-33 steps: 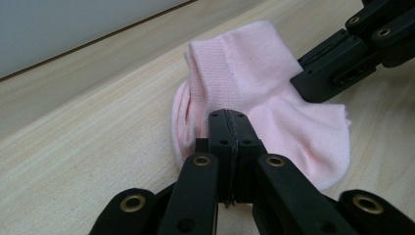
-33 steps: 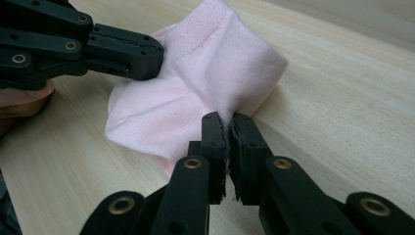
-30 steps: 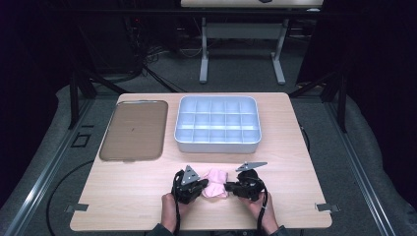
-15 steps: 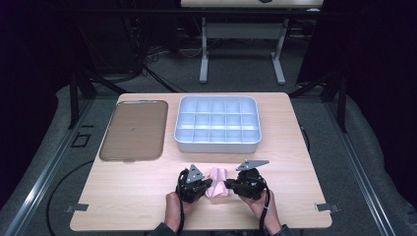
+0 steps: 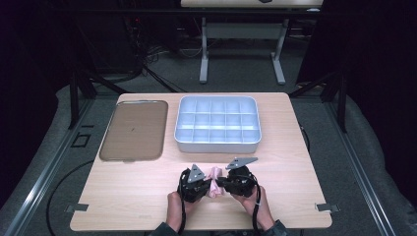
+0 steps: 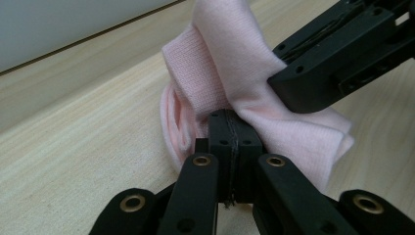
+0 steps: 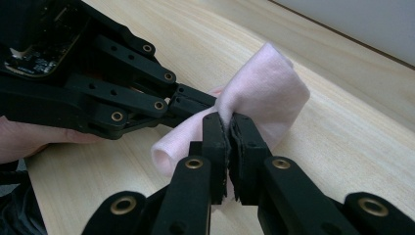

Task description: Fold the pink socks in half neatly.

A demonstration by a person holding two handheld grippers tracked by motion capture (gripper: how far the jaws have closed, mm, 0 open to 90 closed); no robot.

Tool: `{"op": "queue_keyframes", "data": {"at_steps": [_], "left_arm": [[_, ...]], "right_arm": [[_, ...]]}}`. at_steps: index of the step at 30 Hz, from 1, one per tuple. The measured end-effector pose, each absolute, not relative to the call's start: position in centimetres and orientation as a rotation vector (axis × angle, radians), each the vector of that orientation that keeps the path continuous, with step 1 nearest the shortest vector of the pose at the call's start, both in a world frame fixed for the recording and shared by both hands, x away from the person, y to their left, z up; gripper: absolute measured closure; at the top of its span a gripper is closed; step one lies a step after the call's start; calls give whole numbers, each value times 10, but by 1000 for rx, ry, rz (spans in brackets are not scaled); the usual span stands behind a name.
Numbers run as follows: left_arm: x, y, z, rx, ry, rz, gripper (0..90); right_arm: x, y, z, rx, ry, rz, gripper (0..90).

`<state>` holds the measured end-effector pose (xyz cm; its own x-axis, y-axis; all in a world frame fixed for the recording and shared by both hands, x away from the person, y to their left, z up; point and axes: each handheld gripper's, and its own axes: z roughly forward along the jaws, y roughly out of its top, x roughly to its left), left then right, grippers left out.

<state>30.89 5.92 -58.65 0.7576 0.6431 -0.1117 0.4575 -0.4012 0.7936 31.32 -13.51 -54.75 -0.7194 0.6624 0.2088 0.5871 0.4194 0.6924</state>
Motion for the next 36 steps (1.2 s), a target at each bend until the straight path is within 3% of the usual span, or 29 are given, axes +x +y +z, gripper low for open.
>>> {"op": "queue_keyframes", "data": {"at_steps": [9, 22, 36], "left_arm": [[308, 66, -578, 2073, 792, 257, 800], [310, 71, -586, 2094, 816, 265, 872], [314, 70, -588, 2096, 795, 216, 896]], "right_arm": [[314, -148, -549, 1191, 2536, 1168, 859], [313, -148, -545, 1156, 2534, 1143, 859], [326, -121, -546, 1072, 2637, 1081, 849]]}}
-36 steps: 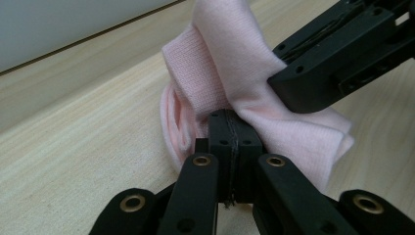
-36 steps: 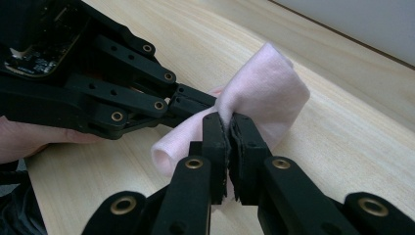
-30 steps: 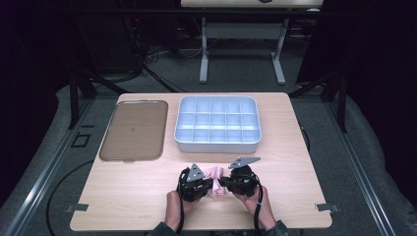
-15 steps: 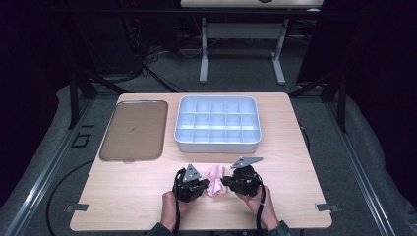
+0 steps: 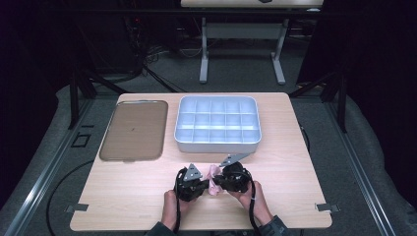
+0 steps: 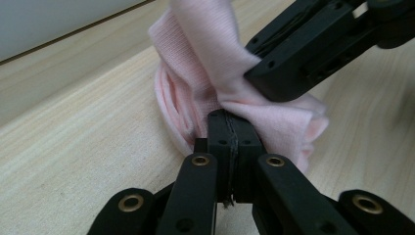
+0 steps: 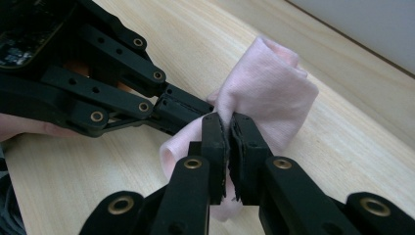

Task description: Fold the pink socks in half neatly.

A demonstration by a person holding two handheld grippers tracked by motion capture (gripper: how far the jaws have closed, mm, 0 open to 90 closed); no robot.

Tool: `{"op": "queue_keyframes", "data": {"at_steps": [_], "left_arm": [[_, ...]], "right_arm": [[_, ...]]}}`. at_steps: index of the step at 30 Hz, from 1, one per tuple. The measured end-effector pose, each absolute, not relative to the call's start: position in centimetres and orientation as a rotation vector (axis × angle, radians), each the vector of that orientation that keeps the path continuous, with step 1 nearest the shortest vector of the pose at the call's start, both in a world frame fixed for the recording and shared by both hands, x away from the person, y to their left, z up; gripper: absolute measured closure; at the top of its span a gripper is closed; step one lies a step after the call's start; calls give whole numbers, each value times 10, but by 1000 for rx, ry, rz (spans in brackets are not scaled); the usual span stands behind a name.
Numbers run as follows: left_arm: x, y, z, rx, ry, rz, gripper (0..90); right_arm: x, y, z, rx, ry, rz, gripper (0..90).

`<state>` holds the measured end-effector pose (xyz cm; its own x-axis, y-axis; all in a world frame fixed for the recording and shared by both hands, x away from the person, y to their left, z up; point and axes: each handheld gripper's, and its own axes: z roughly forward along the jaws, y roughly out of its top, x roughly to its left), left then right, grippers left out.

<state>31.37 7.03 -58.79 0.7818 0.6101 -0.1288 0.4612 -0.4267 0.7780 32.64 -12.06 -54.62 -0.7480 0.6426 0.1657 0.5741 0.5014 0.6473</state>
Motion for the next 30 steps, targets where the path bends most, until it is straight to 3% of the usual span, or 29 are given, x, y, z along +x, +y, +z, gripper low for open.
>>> {"op": "queue_keyframes", "data": {"at_steps": [7, 9, 17, 23, 30], "left_arm": [[315, 75, -588, 2086, 788, 173, 884], [313, 80, -586, 2072, 804, 166, 830], [311, 99, -566, 2019, 820, 234, 829], [323, 80, -545, 2049, 743, 238, 834], [343, 61, -548, 2116, 721, 214, 841]], "right_arm": [[334, -119, -552, 1084, 2664, 1040, 845], [334, -118, -554, 1081, 2665, 1041, 845], [334, -113, -557, 1065, 2670, 1024, 845], [334, -111, -557, 1065, 2678, 977, 847], [332, -108, -557, 1053, 2658, 964, 849]]}}
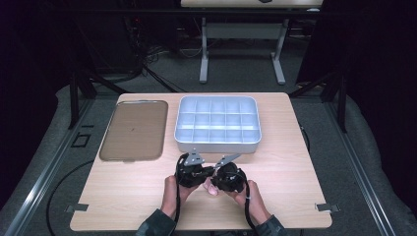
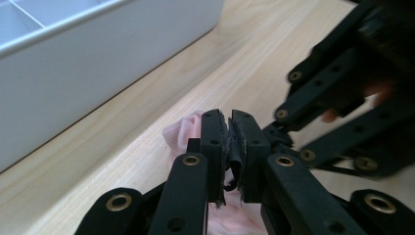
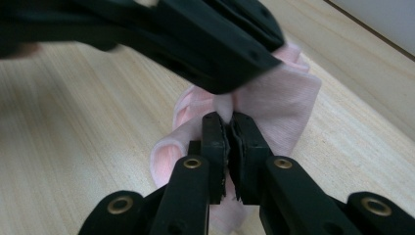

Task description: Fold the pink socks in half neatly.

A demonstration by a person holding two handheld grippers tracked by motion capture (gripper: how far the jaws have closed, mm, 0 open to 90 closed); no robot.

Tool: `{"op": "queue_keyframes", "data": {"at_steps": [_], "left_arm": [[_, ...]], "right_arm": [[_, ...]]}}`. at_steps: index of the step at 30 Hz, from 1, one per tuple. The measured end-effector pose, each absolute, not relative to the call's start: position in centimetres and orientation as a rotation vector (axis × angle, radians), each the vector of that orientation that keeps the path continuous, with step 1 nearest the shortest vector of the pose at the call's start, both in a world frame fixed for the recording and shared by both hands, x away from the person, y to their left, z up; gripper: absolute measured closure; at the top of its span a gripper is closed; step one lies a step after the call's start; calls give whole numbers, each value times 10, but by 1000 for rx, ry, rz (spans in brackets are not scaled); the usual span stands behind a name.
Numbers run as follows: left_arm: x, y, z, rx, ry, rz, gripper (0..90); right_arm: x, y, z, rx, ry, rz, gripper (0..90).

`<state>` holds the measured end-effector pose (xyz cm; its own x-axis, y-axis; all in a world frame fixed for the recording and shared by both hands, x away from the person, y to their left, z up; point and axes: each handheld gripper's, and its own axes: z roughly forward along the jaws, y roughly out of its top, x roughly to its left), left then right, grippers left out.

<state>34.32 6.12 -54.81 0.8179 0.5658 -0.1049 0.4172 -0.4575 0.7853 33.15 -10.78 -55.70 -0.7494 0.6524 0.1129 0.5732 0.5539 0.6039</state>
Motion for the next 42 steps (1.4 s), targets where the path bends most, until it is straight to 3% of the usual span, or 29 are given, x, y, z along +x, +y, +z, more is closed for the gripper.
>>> {"op": "queue_keyframes", "data": {"at_steps": [8, 13, 25, 38, 42], "left_arm": [[355, 59, -566, 2176, 758, 210, 896], [355, 59, -567, 2177, 767, 225, 900], [352, 63, -570, 2157, 789, 236, 900], [348, 55, -555, 2194, 737, 241, 871], [354, 60, -566, 2161, 788, 168, 897]], "right_arm": [[329, -108, -557, 1028, 2649, 964, 837], [328, -117, -553, 1046, 2660, 1009, 736], [311, -103, -558, 950, 2654, 999, 810], [309, -104, -563, 948, 2628, 1051, 823], [310, -106, -564, 957, 2633, 1068, 822]]}}
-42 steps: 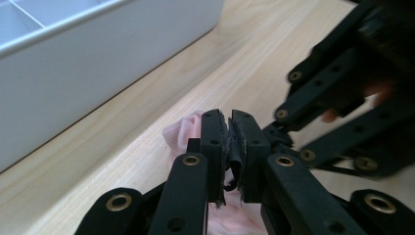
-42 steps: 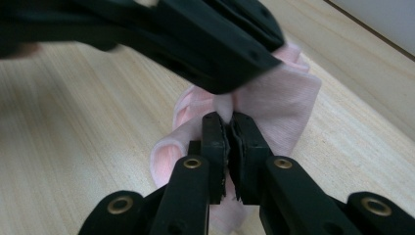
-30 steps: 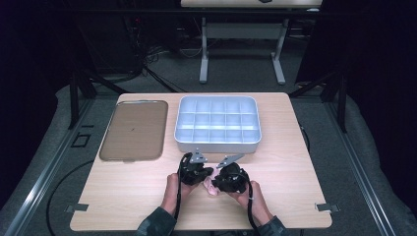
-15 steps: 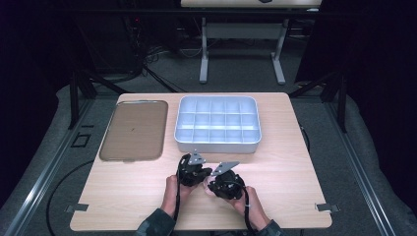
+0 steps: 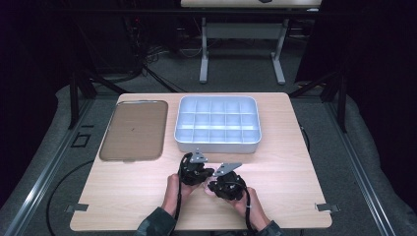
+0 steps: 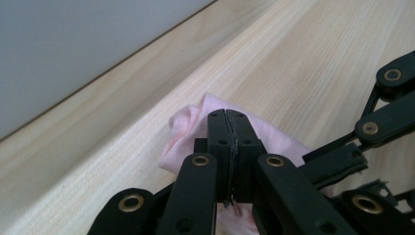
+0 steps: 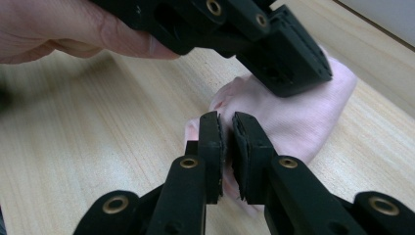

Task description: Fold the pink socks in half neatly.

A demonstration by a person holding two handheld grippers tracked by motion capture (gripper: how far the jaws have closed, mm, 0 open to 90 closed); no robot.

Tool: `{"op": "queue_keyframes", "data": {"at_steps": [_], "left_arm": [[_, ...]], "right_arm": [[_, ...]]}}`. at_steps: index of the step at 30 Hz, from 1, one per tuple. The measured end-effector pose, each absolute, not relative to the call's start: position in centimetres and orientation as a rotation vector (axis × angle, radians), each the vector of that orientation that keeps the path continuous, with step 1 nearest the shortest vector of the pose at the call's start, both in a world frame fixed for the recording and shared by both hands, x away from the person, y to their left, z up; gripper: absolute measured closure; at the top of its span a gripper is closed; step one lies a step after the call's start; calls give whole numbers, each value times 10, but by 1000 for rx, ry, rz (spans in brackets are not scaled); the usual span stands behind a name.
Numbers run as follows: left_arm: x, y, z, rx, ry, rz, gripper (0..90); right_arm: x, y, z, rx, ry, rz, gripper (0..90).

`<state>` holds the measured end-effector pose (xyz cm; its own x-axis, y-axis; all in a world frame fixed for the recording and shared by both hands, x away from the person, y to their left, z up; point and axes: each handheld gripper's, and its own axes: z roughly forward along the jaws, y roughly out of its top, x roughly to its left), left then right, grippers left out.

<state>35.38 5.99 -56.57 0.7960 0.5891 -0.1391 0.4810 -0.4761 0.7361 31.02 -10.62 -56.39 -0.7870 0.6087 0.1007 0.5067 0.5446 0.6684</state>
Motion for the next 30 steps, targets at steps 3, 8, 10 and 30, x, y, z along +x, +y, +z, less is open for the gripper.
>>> {"op": "queue_keyframes", "data": {"at_steps": [3, 8, 10, 30], "left_arm": [[353, 62, -567, 2160, 791, 165, 899], [353, 61, -567, 2168, 785, 171, 900], [352, 59, -567, 2185, 770, 199, 900], [349, 67, -575, 2091, 799, 183, 900]], "right_arm": [[312, -109, -565, 962, 2637, 1102, 821], [313, -112, -567, 979, 2630, 1138, 812], [314, -113, -567, 980, 2635, 1141, 786], [329, -148, -552, 1231, 2619, 1192, 506]]}}
